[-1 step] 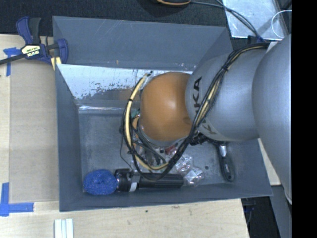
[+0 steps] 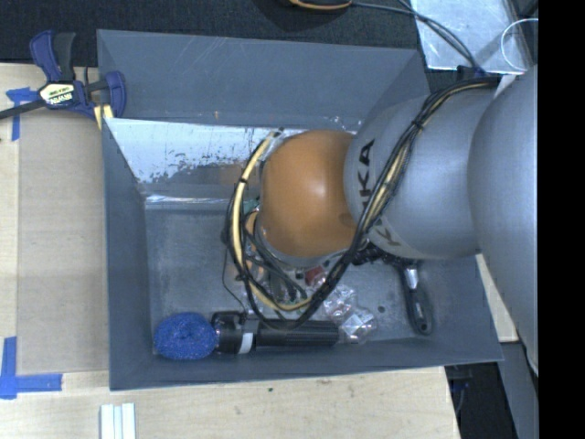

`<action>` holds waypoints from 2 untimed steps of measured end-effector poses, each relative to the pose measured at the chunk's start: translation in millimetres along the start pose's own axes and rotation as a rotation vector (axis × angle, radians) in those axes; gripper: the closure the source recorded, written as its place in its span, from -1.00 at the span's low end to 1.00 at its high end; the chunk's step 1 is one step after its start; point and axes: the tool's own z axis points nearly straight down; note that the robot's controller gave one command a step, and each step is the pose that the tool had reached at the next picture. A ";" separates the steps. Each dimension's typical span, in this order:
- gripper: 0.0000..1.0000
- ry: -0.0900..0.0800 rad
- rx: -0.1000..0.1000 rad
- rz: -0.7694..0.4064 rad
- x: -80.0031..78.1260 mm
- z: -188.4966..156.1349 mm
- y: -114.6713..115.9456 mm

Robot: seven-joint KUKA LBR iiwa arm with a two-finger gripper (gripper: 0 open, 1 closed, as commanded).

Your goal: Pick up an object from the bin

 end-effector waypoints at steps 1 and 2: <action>-1.00 0.006 0.000 -0.289 4.6 73.3 73.6; -1.00 -0.005 -0.002 -0.056 -1.0 14.2 70.6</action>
Offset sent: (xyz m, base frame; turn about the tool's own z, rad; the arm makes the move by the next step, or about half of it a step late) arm -0.0003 0.0707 -0.0149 -0.0547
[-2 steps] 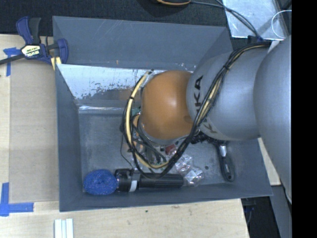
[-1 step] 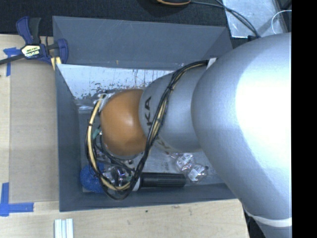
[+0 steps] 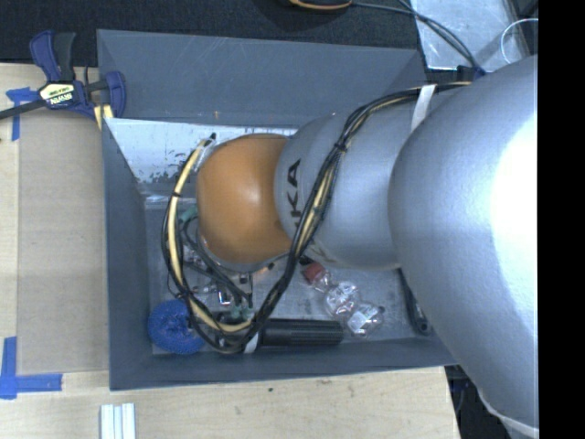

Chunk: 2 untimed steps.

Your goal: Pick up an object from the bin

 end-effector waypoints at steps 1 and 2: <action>-1.00 0.011 0.001 -0.234 5.5 59.6 3.0; -1.00 0.002 0.002 -0.054 8.8 58.9 19.2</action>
Offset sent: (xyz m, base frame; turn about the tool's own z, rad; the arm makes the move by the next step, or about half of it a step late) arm -0.0103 0.0197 -0.0599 -0.0532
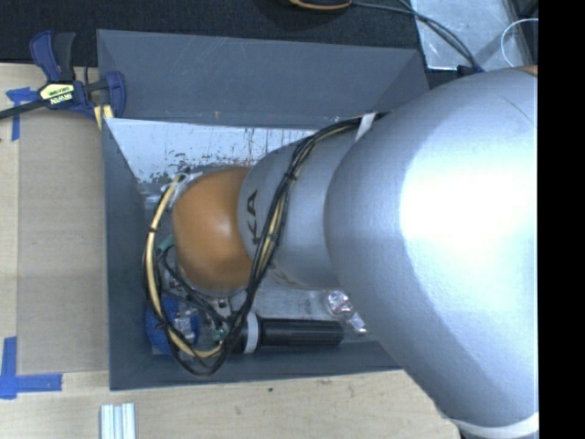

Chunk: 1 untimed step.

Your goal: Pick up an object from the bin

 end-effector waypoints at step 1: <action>1.00 0.002 -0.005 -0.179 -4.4 -1.8 -14.9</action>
Offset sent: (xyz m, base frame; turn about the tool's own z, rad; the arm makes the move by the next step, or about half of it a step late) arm 0.0000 0.0000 0.0000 0.0000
